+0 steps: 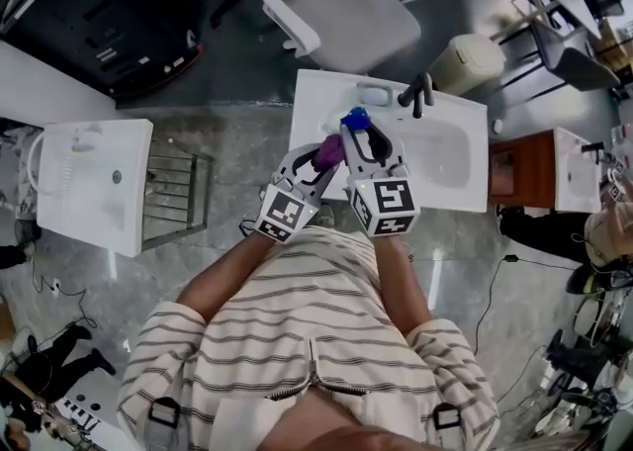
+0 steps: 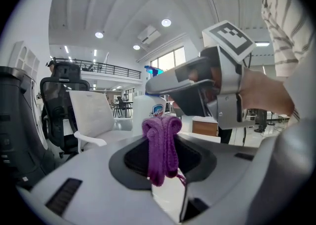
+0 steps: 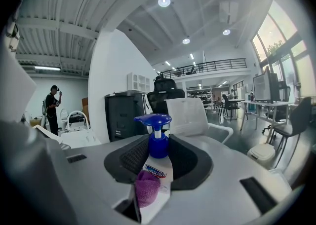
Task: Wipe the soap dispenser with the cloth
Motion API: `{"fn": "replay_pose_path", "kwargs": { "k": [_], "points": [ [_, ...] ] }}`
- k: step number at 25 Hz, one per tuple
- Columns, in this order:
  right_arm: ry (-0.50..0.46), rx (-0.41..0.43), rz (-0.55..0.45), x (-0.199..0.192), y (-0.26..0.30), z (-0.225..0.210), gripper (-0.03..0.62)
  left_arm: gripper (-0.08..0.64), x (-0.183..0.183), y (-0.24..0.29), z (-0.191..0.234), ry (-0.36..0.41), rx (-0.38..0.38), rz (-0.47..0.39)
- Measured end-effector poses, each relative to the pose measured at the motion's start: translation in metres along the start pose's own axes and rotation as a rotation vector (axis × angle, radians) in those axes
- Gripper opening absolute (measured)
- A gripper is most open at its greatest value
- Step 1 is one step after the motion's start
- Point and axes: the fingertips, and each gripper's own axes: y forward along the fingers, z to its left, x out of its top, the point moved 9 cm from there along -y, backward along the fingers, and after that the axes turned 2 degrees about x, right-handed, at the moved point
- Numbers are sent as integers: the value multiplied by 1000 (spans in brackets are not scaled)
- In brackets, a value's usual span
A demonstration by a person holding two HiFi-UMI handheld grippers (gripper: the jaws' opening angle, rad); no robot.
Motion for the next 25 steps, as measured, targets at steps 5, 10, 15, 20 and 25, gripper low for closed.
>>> {"fn": "replay_pose_path", "kwargs": {
  "k": [5, 10, 15, 20, 25],
  "points": [
    [5, -1, -5, 1, -4, -2, 132, 120, 13, -12, 4, -38, 11, -63],
    [3, 12, -16, 1, -9, -3, 132, 120, 13, -23, 18, -124, 37, -98],
    [11, 14, -25, 3, -11, -5, 132, 120, 15, -26, 26, -133, 30, -120],
    [13, 21, -18, 3, -14, -6, 132, 120, 19, -26, 35, -142, 27, -144],
    [16, 62, -10, -1, -16, -3, 132, 120, 17, -23, 45, -104, -8, -158]
  ]
}}
